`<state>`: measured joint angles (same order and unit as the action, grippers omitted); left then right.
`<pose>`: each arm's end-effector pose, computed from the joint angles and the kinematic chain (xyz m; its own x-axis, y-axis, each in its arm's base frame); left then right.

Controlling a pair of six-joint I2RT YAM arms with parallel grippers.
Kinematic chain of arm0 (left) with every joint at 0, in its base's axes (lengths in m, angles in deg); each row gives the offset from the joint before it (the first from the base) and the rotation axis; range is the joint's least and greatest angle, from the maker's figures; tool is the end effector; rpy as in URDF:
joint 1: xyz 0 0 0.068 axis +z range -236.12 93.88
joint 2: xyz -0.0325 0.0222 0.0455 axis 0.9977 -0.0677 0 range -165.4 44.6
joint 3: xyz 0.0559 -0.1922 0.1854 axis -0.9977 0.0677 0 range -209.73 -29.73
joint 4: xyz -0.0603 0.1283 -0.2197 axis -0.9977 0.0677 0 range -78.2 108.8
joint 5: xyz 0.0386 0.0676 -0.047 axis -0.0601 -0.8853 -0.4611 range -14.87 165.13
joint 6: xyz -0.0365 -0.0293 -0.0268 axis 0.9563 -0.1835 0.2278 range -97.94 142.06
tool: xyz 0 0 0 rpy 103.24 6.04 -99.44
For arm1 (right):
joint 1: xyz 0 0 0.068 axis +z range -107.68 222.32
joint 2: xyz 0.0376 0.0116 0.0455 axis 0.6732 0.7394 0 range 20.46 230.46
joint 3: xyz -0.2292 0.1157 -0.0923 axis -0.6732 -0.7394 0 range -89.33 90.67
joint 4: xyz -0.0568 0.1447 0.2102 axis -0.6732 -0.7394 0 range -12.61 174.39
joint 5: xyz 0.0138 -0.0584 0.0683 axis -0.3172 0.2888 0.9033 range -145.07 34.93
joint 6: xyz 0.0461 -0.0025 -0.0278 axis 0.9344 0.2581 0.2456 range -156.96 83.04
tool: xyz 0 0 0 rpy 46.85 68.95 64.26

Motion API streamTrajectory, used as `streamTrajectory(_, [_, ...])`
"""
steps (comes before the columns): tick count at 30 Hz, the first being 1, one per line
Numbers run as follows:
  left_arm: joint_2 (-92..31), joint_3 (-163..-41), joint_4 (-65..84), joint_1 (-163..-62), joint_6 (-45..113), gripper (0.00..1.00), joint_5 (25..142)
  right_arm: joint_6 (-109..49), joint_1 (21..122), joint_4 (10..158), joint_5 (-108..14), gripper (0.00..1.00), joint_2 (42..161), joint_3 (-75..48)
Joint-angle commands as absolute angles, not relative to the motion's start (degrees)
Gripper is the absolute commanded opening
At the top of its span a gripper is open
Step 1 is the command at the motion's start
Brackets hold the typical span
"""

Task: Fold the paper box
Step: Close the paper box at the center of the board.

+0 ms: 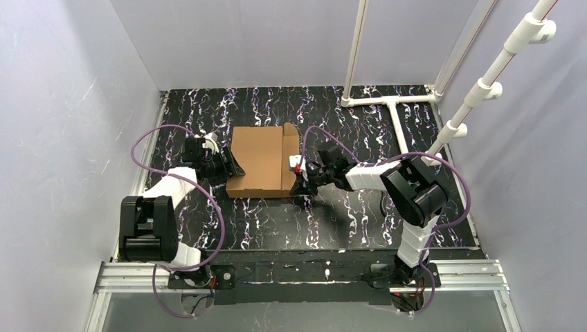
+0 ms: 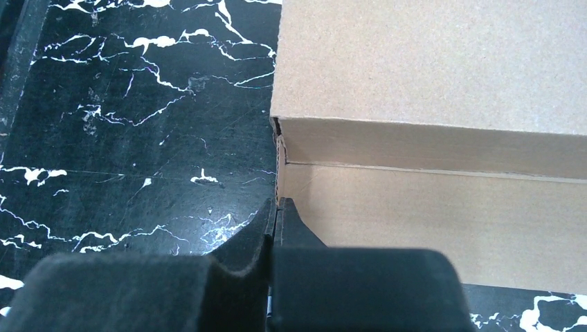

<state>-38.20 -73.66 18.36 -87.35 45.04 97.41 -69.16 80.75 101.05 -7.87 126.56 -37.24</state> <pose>0.2900 -0.0197 0.1922 -0.7675 -0.3448 -0.5404 -0.0149 0.8524 -0.5226 0.2687 0.2466 0.1446 0.0664 -0.4094 -0.9099 -0.9972 -0.0575 -0.0470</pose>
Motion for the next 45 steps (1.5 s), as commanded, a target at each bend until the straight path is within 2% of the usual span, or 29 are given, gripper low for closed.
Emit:
streamTrajectory(1, [-39.0,-74.6,21.5,-87.7,44.9,0.64,98.4,-72.7,82.3,95.4,-11.6,0.01,126.6,-36.7])
streamTrajectory(12, [-39.6,-74.7,21.5,-87.7,45.2,0.62,99.6,-73.7,83.1,92.0,-13.0,0.01,126.8,-34.5])
streamTrajectory(22, [-39.8,-74.9,21.8,-87.6,45.4,0.60,101.5,-76.1,84.6,82.1,-14.8,0.01,127.5,-29.0])
streamTrajectory(41, [-39.5,-73.8,21.4,-87.8,47.2,0.56,105.2,-73.0,92.2,54.9,-28.1,0.01,136.3,-5.8])
streamTrajectory(42, [-39.2,-73.8,21.7,-87.7,47.2,0.56,104.7,-72.9,92.2,53.8,-28.3,0.08,136.4,-5.3])
streamTrajectory(43, [-39.1,-73.9,21.9,-87.7,47.1,0.57,103.9,-72.7,92.1,52.5,-28.7,0.20,136.0,-5.3])
streamTrajectory(45, [-38.8,-74.0,22.3,-87.5,46.9,0.57,103.3,-72.4,91.1,51.9,-28.9,0.33,134.4,-5.5])
